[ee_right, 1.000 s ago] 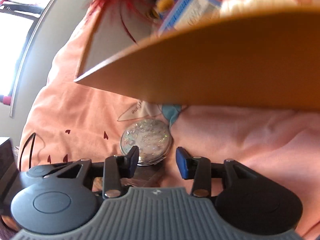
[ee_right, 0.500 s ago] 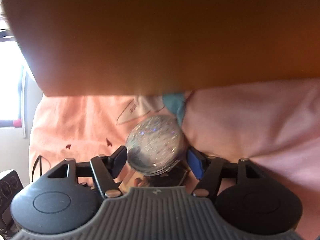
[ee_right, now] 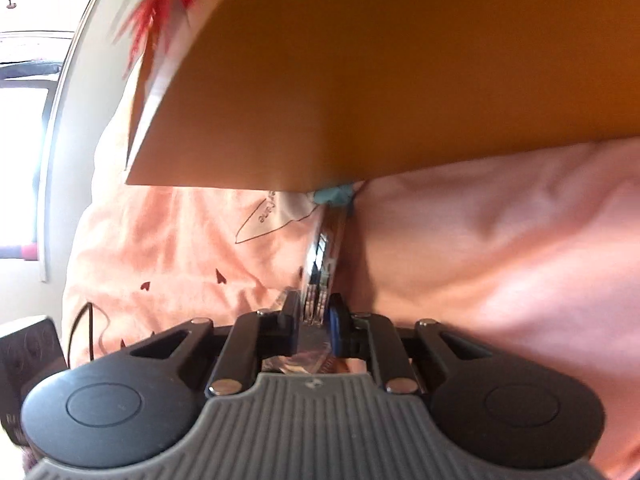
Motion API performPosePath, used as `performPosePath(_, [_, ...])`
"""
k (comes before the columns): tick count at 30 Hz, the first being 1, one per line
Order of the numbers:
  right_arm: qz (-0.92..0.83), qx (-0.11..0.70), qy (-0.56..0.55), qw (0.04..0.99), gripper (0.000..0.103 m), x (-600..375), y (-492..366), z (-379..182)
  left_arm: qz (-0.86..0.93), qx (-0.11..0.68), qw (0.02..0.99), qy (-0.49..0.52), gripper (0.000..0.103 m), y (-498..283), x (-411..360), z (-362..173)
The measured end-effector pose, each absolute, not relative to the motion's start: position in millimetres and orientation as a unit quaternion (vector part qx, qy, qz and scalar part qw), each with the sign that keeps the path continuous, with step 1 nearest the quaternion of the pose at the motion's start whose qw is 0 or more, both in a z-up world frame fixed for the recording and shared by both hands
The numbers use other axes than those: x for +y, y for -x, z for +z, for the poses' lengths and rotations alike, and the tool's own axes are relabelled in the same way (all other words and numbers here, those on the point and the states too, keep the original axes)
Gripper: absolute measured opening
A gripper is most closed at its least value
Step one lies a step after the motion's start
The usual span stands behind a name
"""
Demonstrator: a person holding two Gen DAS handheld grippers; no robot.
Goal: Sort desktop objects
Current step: 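Lower both grippers beside the box toward the card pack and glitter compact, then grasp the card pack with the left gripper while the right grasps the glitter compact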
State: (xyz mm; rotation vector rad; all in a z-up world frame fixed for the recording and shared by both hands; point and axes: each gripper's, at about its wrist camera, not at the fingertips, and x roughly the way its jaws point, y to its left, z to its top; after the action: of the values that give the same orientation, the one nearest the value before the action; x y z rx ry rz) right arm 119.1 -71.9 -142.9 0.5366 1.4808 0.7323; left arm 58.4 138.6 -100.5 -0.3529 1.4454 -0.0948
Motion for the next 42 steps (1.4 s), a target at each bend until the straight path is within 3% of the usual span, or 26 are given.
performPosePath(9, [0.314,0.586,-0.092,0.741,0.014,-109,-98,-87,-0.041,0.673,0.719,0.168,0.068,-68,132,-110])
performPosePath(10, [0.310,0.582,-0.082,0.747,0.014,-113,-97,-84,-0.041,0.669,0.723,0.166,0.066,-67,130,-107])
performPosePath(12, [0.304,0.575,-0.064,0.757,0.014,-122,-96,-79,-0.041,0.656,0.736,0.161,0.049,-63,129,-98])
performPosePath(19, [0.290,0.570,-0.029,0.768,0.014,-126,-103,-76,-0.066,0.640,0.746,0.173,0.035,-57,124,-83])
performPosePath(24, [0.285,0.561,-0.027,0.777,0.018,-115,-106,-86,-0.054,0.639,0.745,0.183,0.032,-62,118,-91])
performPosePath(29, [0.292,0.561,-0.044,0.773,0.015,-118,-109,-86,-0.043,0.628,0.756,0.180,0.029,-58,119,-85])
performPosePath(42, [0.331,0.511,-0.067,0.790,0.014,-143,-93,-38,-0.074,0.554,0.809,0.181,0.027,-43,110,-19])
